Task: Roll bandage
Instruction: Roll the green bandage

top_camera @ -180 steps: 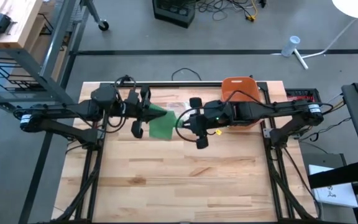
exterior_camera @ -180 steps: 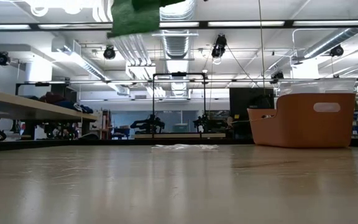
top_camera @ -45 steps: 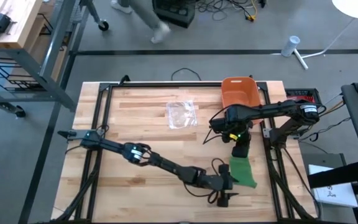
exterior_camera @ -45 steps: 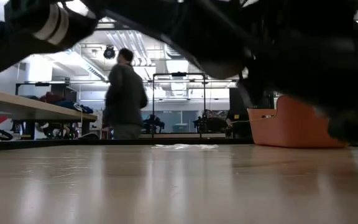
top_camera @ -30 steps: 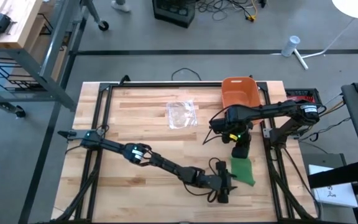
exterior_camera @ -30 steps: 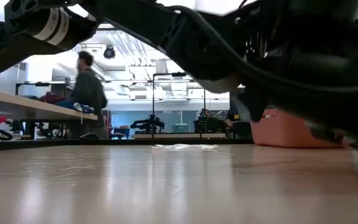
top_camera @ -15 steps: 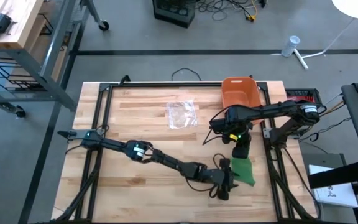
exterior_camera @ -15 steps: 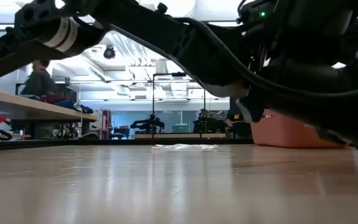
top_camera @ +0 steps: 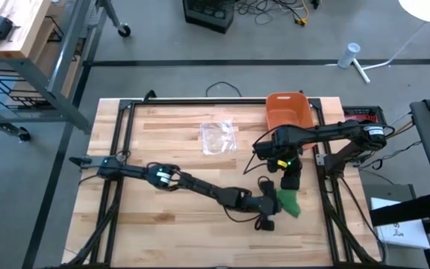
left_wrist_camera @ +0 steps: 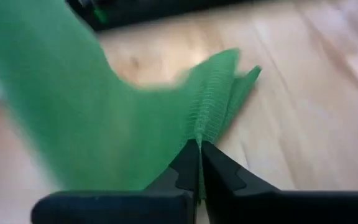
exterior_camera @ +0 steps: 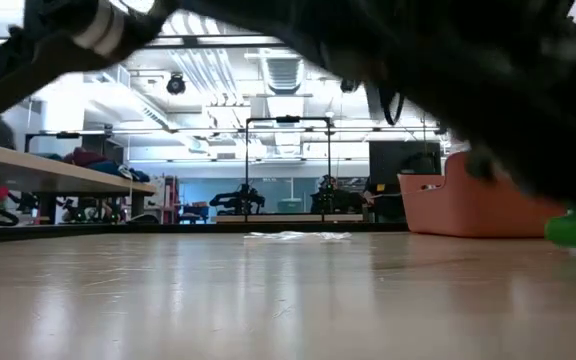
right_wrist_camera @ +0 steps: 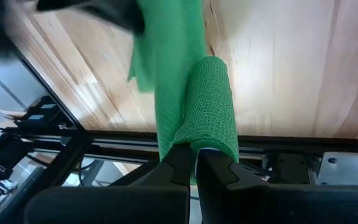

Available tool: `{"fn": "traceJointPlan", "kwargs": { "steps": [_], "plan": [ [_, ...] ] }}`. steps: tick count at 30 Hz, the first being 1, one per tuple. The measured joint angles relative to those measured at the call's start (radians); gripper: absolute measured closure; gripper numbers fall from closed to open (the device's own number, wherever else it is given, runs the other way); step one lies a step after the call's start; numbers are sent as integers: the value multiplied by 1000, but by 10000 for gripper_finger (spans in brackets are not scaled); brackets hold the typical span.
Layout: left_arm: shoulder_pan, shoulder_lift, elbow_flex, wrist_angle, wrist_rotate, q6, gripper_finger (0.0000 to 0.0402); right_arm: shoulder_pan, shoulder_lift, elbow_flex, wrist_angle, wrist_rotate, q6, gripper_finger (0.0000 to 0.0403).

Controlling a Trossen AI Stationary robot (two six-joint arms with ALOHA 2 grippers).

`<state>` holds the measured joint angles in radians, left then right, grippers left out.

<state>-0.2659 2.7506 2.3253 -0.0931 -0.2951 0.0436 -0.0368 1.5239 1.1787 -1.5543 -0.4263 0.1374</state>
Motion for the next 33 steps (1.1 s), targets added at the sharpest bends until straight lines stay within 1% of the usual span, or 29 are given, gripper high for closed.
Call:
{"fn": "traceJointPlan", "kwargs": {
  "steps": [5, 9, 12, 14, 17, 19, 20, 22, 26, 28, 33],
  "plan": [
    [-62, -167, 0, -131, -190, 153, 401, 0, -5, -12, 3, 0, -24, 403],
    [-100, -287, -36, -206, -238, 172, 401, 8, -28, -15, 22, 1, -65, 403],
    [-121, -347, -129, -254, -321, 155, 401, 26, -69, -16, 52, 1, -65, 403],
    [-132, -396, -213, -261, -386, 106, 401, 43, -111, -15, 92, 0, -47, 403],
    [-135, -527, -363, -253, -419, -14, 401, 78, -180, -21, 145, 1, -17, 403],
    [-133, -627, -469, -196, -442, -77, 401, 105, -224, -35, 215, 2, 15, 403],
    [-133, -675, -527, -167, -447, -90, 401, 118, -245, -47, 257, 6, 39, 403],
    [-135, -764, -633, -68, -418, -90, 401, 136, -274, -76, 345, 8, 90, 403],
    [-159, -961, -809, 157, -285, -87, 401, 162, -306, -134, 488, 31, 177, 403],
    [-171, -1052, -878, 225, -251, -102, 401, 177, -314, -157, 568, 57, 208, 403],
    [-194, -1219, -1011, 216, -244, -139, 401, 212, -311, -196, 797, 62, 212, 403]
  ]
}}
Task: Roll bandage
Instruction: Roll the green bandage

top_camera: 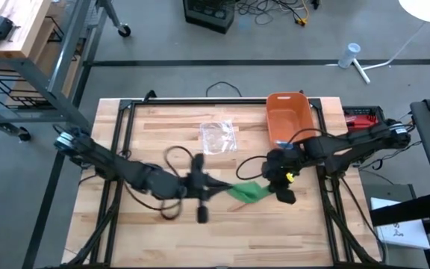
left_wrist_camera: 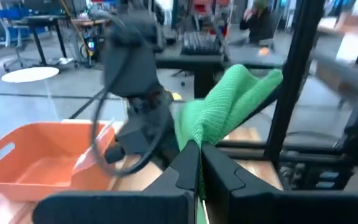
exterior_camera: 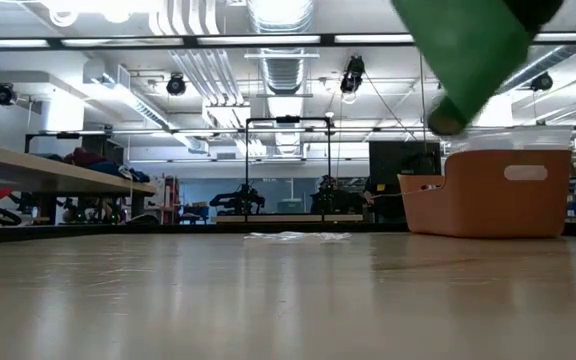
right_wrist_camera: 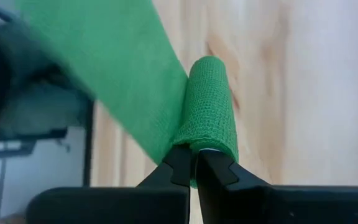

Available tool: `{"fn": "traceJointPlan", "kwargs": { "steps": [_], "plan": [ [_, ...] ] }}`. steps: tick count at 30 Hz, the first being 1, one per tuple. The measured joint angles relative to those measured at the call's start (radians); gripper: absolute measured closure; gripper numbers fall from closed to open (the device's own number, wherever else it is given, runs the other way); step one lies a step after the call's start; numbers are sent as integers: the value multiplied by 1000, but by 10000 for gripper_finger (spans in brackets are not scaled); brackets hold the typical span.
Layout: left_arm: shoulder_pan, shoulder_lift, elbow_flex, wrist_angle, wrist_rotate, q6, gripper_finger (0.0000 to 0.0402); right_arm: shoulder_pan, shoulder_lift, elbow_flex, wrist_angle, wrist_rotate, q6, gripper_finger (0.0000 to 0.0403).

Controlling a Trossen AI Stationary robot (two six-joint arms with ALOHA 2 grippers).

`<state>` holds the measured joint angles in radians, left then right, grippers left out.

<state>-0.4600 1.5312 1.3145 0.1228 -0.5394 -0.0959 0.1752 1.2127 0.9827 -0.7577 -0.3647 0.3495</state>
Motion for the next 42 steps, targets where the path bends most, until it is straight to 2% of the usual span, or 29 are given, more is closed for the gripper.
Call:
{"fn": "traceJointPlan", "kwargs": {
  "steps": [7, 11, 15, 21, 28, 35, 39, 42],
  "plan": [
    [-4, -261, -165, -29, -28, -20, 401, 13, 0, -59, 364, 3, 11, 403],
    [4, -429, -231, -36, -82, 7, 401, 13, 31, -90, 554, 12, 36, 403],
    [44, -559, -275, -109, -114, 22, 401, 17, 95, -100, 733, 14, 46, 403],
    [121, -680, -295, -183, -114, 1, 401, 28, 224, -82, 945, 10, 52, 403],
    [175, -755, -297, -309, -107, -78, 401, 54, 340, 10, 1036, -2, 21, 403],
    [217, -799, -297, -504, -106, -200, 401, 82, 375, 136, 973, -9, -81, 403],
    [221, -821, -297, -463, -66, -210, 401, 82, 375, 176, 867, 39, -119, 403],
    [221, -825, -297, -383, 24, -210, 401, 75, 377, 171, 857, 61, -123, 403]
  ]
}}
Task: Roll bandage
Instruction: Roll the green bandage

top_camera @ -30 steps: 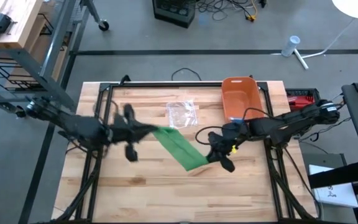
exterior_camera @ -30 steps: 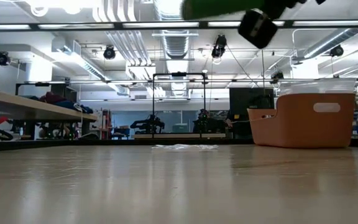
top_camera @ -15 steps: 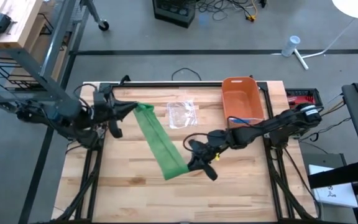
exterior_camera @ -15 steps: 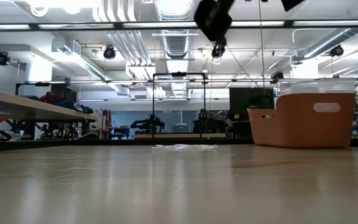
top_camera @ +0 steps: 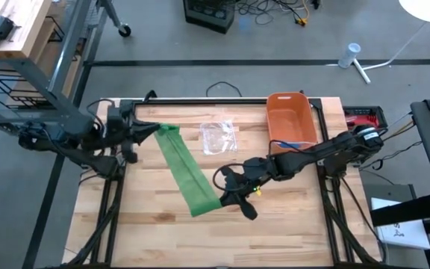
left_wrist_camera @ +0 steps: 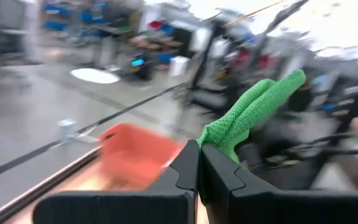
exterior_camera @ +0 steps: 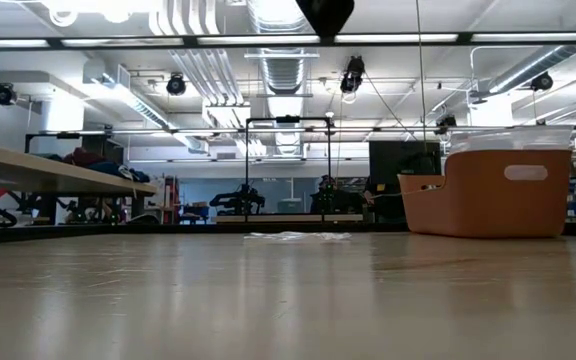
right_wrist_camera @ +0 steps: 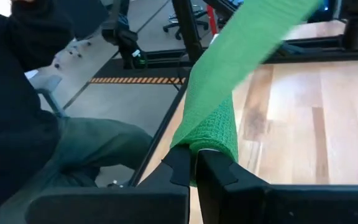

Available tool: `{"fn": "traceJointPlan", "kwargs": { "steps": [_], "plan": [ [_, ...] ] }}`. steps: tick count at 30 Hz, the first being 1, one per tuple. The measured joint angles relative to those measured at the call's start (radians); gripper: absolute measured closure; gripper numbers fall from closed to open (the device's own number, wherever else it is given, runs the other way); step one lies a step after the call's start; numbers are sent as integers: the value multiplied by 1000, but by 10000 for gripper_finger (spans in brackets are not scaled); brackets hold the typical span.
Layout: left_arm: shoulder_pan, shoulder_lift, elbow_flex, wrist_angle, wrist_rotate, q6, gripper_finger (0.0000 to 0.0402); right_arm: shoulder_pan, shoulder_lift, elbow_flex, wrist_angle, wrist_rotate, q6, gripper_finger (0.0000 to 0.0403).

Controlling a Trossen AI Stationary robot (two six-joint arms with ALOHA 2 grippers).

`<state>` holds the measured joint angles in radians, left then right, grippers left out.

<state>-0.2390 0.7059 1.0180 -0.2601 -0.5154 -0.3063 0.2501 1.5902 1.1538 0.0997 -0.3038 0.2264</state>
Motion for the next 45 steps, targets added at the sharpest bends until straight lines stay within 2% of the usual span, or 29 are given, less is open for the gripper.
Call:
{"fn": "traceJointPlan", "kwargs": {
  "steps": [5, 11, 16, 20, 29, 39, 45],
  "plan": [
    [0, 24, 0, 150, 186, -2, 401, -8, 0, -14, 0, 49, 10, 403],
    [0, 97, 0, 323, 392, -49, 401, -41, 21, -35, 0, 125, 98, 403],
    [-2, 160, 1, 407, 511, -99, 401, -90, 70, -51, 3, 147, 183, 403],
    [-8, 190, 21, 396, 575, -129, 401, -142, 86, -76, 5, 147, 266, 403],
    [-74, 229, 105, 311, 586, -81, 401, -262, 82, -112, 20, 137, 359, 403],
    [-124, 256, 166, 233, 553, -42, 401, -383, 67, -211, 237, 36, 459, 403],
    [-127, 247, 166, 234, 532, -35, 401, -404, 64, -238, 318, -21, 450, 403]
  ]
}}
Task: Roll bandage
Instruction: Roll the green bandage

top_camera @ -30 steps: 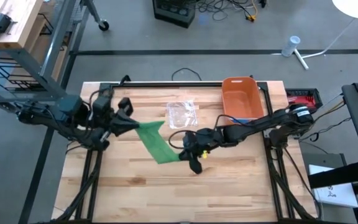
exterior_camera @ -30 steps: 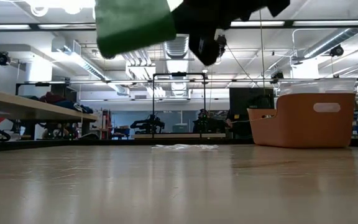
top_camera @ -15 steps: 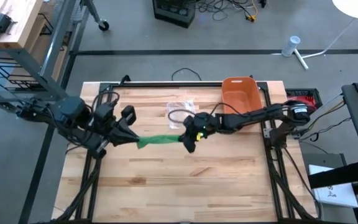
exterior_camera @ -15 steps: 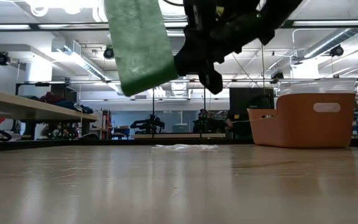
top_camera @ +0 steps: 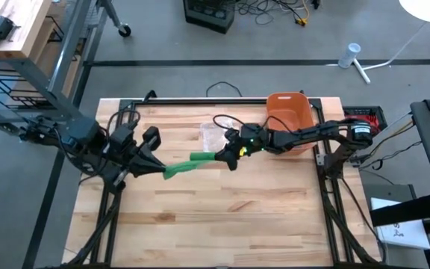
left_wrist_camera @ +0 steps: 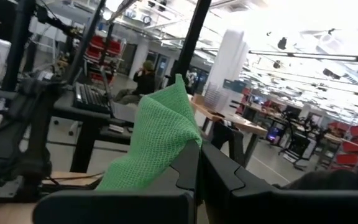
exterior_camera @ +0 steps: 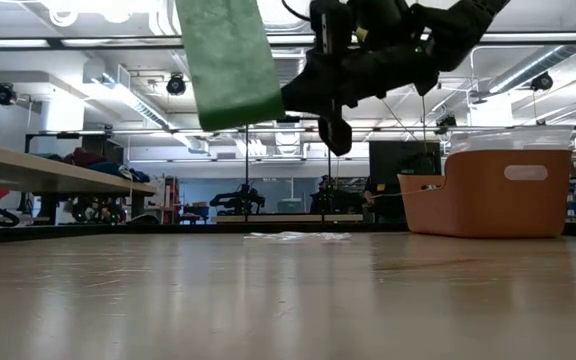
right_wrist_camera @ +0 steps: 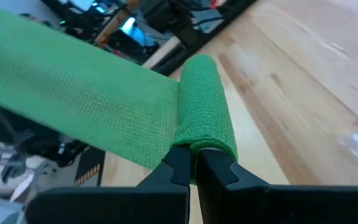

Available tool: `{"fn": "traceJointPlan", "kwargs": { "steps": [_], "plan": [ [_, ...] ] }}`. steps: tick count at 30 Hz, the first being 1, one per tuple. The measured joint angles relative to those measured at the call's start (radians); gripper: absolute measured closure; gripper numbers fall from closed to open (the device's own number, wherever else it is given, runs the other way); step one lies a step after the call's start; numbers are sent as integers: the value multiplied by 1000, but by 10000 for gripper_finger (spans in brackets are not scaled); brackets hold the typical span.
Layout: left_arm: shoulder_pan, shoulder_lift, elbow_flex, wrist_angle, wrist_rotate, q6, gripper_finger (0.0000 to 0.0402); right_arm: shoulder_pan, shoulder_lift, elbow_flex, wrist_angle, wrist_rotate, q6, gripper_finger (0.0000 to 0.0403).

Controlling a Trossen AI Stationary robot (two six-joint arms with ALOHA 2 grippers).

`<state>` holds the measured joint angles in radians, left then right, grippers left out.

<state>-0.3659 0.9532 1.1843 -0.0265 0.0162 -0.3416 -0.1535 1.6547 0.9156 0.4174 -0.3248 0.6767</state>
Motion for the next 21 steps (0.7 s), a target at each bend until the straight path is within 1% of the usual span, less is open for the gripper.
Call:
{"fn": "traceJointPlan", "kwargs": {
  "steps": [3, 5, 9, 11, 15, 21],
  "plan": [
    [0, -11, 17, -30, -15, 18, 401, 5, 0, -3, 35, -24, -49, 403],
    [0, -21, 44, -80, -61, 21, 401, 14, -12, -4, 38, -24, -90, 403],
    [1, -30, 117, -177, -179, 80, 401, 38, -29, -4, 47, -24, -149, 403],
    [1, -24, 148, -194, -215, 110, 401, 50, -30, -4, 46, -23, -170, 403],
    [9, -3, 194, -236, -244, 133, 401, 85, -30, -4, 45, -45, -198, 403],
    [47, 25, 259, -306, -268, 151, 401, 173, -32, -3, 46, -49, -254, 403]
  ]
}}
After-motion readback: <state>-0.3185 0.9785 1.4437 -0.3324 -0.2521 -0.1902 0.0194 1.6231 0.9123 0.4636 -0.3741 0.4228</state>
